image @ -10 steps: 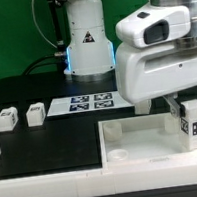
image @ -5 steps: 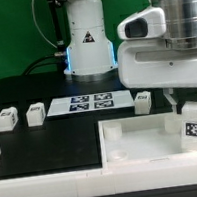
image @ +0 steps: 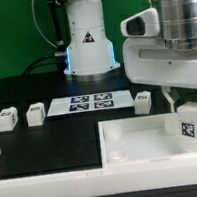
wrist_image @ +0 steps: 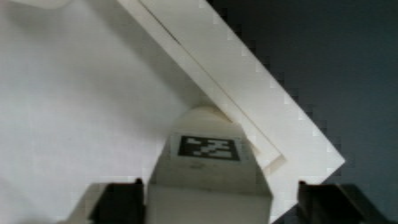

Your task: Assemble one leg

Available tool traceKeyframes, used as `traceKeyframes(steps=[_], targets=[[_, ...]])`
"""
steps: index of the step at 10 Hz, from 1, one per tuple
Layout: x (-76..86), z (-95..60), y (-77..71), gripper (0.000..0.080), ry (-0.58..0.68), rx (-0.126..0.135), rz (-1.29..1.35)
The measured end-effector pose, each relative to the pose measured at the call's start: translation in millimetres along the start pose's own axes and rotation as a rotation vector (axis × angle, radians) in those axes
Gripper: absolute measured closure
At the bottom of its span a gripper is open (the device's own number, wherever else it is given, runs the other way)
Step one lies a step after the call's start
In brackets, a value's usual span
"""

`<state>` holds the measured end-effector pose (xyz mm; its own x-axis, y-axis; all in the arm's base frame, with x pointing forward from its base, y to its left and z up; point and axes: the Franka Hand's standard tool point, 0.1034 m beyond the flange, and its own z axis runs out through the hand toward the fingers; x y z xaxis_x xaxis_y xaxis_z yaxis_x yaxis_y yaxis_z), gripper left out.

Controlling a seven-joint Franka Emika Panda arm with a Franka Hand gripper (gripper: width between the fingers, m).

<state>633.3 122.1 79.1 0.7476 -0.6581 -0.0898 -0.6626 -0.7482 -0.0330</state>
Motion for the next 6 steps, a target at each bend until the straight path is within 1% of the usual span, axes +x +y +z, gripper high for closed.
traceKeyframes(steps=[1,2,3,4,6], targets=[[-0.3,0.2,-0.1,0.0222,0.000,0.000,0.000],[0.3,0.7,0.6,0.0222,0.006,-0.007,-0.084],[-0.1,1.6,1.1,0.0165,0.013,-0.022,-0.245],[-1.1,1.4,0.1,0.0154,0.019,-0.032,-0.347],[1.8,0.6,1.6,0.0151,0.019,-0.043,-0.673]])
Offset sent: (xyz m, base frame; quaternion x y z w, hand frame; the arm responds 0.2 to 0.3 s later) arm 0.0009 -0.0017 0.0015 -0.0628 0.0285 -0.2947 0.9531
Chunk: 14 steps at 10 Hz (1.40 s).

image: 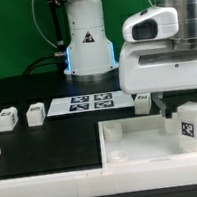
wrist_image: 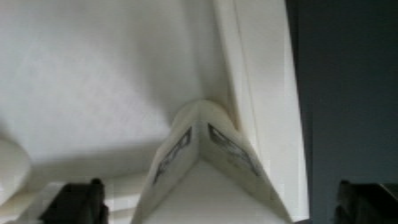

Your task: Assemble one leg

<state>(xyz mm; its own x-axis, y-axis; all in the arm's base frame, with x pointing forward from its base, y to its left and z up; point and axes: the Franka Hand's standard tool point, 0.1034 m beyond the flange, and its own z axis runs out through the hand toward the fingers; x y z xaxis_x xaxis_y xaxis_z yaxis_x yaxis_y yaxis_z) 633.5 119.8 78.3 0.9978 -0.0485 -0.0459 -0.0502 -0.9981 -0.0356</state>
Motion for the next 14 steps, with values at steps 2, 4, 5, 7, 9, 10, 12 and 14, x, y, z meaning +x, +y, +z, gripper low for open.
traceKeyframes(steps=[2,4,5,7,9,10,12,14], targets=[[0.9,-0.7,0.2,0.0150,0.002,-0.009,-0.293],[-0.4,0.7,0.1,0.0150,-0.004,-0.009,-0.504],[-1.3,1.4,-1.0,0.0150,-0.006,-0.008,-0.594],[-1.1,1.4,-0.6,0.0150,-0.006,-0.008,-0.600],[-1.1,1.5,-0.5,0.0268,-0.006,-0.008,-0.599],[-1.1,1.5,-0.4,0.0451,-0.006,-0.008,-0.599],[-0.6,1.5,1.2,0.0505,-0.005,-0.009,-0.579],[-0.5,1.5,1.4,0.0505,-0.005,-0.009,-0.573]])
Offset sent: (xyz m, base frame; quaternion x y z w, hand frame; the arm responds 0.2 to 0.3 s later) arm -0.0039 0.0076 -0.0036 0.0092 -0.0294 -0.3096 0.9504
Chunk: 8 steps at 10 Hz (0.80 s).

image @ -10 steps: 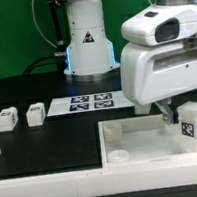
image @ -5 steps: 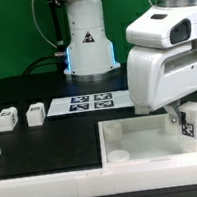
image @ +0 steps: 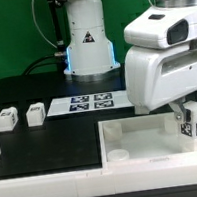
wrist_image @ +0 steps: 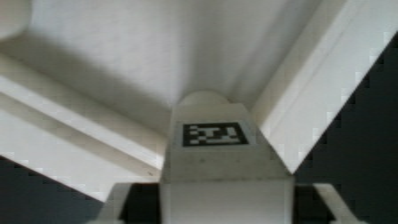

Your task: Assemble one leg

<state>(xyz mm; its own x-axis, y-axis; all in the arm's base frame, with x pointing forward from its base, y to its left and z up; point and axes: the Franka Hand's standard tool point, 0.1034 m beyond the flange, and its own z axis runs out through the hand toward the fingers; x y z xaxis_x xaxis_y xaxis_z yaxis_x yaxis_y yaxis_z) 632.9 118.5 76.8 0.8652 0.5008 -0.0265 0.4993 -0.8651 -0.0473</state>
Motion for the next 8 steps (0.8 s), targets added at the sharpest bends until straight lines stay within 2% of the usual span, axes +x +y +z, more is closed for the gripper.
traceKeyframes(steps=[4,8], targets=[[1.2,-1.2,-0.2,0.0505,0.007,0.000,0.541],[1.0,0.1,0.8,0.0505,0.004,0.020,1.086]])
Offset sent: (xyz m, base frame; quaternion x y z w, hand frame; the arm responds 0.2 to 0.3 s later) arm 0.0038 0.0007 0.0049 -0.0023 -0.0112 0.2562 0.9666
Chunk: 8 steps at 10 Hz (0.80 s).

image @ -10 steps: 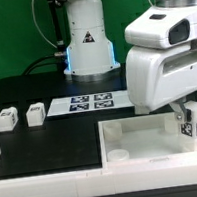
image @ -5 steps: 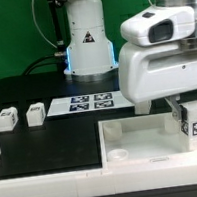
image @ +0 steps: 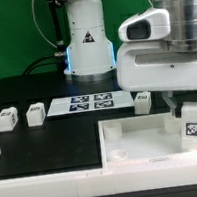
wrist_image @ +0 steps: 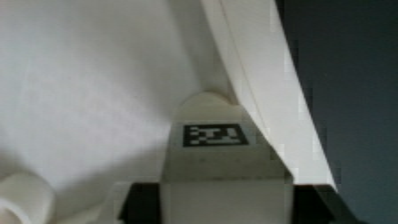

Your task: Assemble one leg

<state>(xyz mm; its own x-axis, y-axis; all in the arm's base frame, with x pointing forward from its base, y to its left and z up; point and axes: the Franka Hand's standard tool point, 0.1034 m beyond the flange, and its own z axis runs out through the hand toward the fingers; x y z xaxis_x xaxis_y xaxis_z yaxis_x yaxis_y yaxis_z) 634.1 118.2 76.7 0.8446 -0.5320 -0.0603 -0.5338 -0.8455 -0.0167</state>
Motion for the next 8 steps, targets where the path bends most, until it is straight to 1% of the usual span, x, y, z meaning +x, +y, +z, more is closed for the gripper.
traceKeyframes(steps=[1,2,3,4,5,6,7,8], targets=[[0.3,0.1,-0.2,0.0505,-0.001,0.006,0.073],[1.2,0.1,0.0,0.0505,-0.006,0.017,0.203],[2.2,0.2,-0.2,0.0505,0.000,0.033,0.261],[1.8,0.2,-0.2,0.0505,0.005,0.036,0.275],[2.1,0.7,0.3,0.0434,0.005,0.035,0.245],[1.7,1.2,0.1,0.0434,0.005,0.035,0.212],[1.4,1.4,-0.1,0.0254,0.005,0.035,0.213],[1.8,1.4,0.3,0.0254,0.008,0.032,0.143]])
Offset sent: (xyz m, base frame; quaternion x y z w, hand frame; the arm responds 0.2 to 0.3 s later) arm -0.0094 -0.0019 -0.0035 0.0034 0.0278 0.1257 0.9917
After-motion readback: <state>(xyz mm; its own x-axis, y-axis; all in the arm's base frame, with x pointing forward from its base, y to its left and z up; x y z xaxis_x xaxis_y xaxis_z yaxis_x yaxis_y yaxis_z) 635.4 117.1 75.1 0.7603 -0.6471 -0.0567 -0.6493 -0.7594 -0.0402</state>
